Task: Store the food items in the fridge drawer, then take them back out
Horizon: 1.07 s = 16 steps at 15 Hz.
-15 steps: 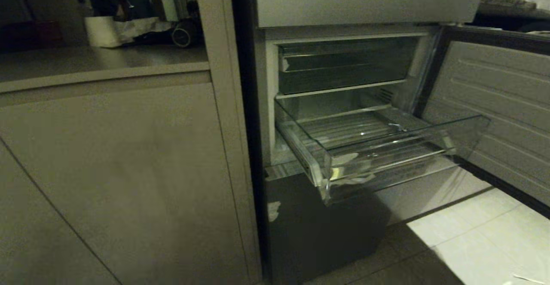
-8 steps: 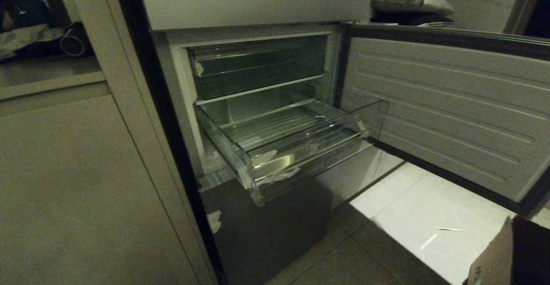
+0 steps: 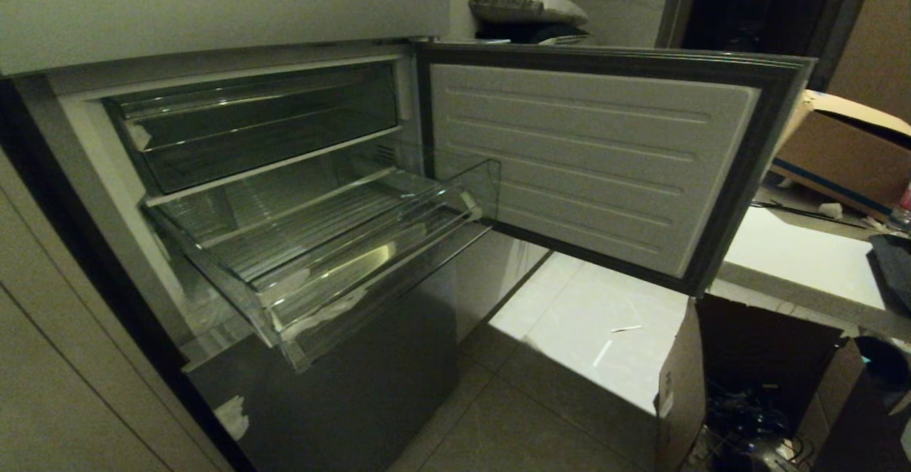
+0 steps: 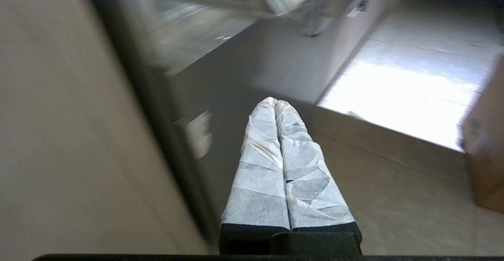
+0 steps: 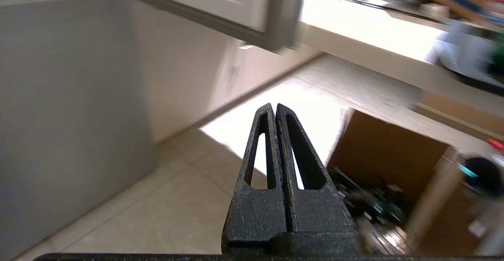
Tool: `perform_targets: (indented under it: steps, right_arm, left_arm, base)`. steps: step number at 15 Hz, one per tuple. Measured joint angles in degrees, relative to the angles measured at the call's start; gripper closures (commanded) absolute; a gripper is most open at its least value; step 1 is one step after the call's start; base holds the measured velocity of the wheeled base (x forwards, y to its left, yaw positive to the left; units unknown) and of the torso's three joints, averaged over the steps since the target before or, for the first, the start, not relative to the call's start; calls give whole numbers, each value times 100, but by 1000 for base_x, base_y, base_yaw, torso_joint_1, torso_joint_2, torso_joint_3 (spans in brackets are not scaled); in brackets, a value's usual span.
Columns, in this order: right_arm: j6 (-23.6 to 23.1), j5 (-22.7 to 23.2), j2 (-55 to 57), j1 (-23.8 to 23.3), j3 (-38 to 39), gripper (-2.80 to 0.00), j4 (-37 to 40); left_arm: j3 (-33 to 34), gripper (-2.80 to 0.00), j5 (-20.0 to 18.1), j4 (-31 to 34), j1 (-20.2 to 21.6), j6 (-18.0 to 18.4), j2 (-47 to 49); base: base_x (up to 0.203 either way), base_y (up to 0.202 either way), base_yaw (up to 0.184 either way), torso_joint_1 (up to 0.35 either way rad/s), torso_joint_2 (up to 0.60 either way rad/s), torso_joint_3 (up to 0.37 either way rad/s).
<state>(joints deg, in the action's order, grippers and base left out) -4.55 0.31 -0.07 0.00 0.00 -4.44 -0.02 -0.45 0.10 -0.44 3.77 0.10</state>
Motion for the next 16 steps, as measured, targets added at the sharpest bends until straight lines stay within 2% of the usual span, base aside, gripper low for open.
perform_targets:
  steps: [4,6,16]
  right_arm:
    - [1,1,0,2,0,0,9]
    - [4,-1,0,0,0,0,0]
    - [37,-1,0,0,-2,0,-2]
  left_arm:
    - [0,0,1,0,0,-2,0]
    - [0,0,1,0,0,0,0]
    - [-2,0,1,0,0,0,0]
  base:
    - [0,0,0,0,0,0]
    - [0,0,0,122,-303,-182]
    - [0,0,0,235,-550,-317]
